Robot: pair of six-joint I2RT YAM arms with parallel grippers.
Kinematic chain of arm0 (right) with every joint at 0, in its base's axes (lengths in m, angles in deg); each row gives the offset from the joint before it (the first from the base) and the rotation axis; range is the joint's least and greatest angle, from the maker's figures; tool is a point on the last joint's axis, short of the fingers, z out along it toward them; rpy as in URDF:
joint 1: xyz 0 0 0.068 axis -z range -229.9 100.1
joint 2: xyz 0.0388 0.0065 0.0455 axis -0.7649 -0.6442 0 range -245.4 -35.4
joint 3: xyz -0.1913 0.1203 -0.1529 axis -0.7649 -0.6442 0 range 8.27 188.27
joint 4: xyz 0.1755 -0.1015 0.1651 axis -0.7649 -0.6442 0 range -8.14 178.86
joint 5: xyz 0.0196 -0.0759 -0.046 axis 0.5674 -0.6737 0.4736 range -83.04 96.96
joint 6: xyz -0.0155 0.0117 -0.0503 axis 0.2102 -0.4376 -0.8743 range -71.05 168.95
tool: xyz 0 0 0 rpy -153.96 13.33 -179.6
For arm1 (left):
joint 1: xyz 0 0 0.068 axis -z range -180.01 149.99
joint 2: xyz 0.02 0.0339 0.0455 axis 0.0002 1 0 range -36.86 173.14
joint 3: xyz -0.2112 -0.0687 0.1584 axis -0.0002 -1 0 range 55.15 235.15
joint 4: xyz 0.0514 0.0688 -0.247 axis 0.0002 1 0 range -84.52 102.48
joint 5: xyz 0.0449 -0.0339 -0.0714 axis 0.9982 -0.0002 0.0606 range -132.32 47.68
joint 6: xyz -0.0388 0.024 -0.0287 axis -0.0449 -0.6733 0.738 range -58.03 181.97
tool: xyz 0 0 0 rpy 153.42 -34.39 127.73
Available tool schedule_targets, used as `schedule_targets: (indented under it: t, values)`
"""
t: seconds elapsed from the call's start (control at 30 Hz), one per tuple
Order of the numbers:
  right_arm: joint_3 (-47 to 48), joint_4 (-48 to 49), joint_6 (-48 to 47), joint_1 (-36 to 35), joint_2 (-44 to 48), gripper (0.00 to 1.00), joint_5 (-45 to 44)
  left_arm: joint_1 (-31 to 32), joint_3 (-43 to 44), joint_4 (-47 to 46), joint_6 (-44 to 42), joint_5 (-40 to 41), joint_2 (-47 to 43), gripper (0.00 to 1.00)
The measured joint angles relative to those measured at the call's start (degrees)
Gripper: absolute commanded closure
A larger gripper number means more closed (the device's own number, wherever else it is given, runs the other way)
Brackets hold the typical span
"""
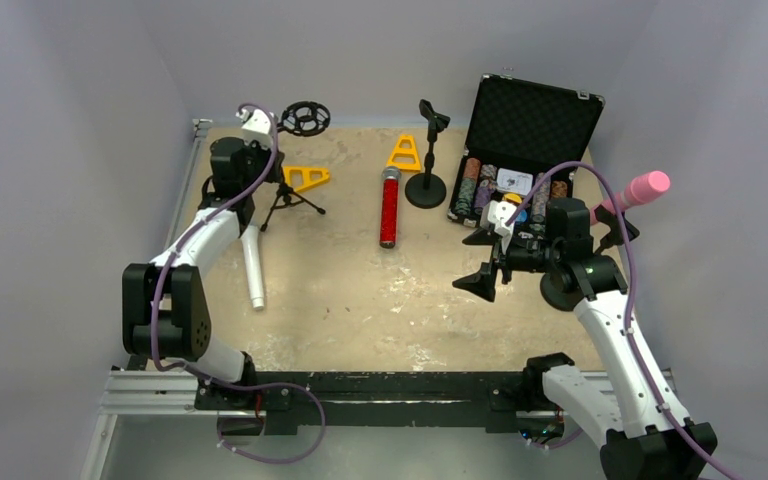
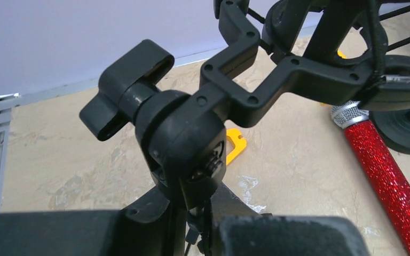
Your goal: Attach the microphones to the stand
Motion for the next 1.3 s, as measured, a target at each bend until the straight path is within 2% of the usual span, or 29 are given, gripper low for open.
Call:
schedule_targets:
  t: [0.23,0.4,0.57,0.87,1.3]
  values:
    - [0.0,0.0,-0.3,0.0,0.0,0.02,0.0,-0.1,-1.6,0.8,-0.2,-8.3,-2.4,1.00]
    - [0.0,-0.1,-0.4,0.0,0.0,0.02,0.0,0.9,-4.8,3.4,3.1,-14.5,-11.2,1.00]
    - [0.0,-0.1,-0.4,0.0,0.0,0.02,0.0,4.9,-6.4,8.2,3.8,-18.1,-22.3,1.00]
    - [0.0,-0.2,-0.5,0.0,0.0,0.02,0.0,12.8,-10.6,15.5,3.9,-19.1,-31.0,1.00]
    - [0.0,-0.2,-0.5,0.0,0.0,0.02,0.0,20.8,-13.9,19.0,4.9,-18.6,-32.7,1.00]
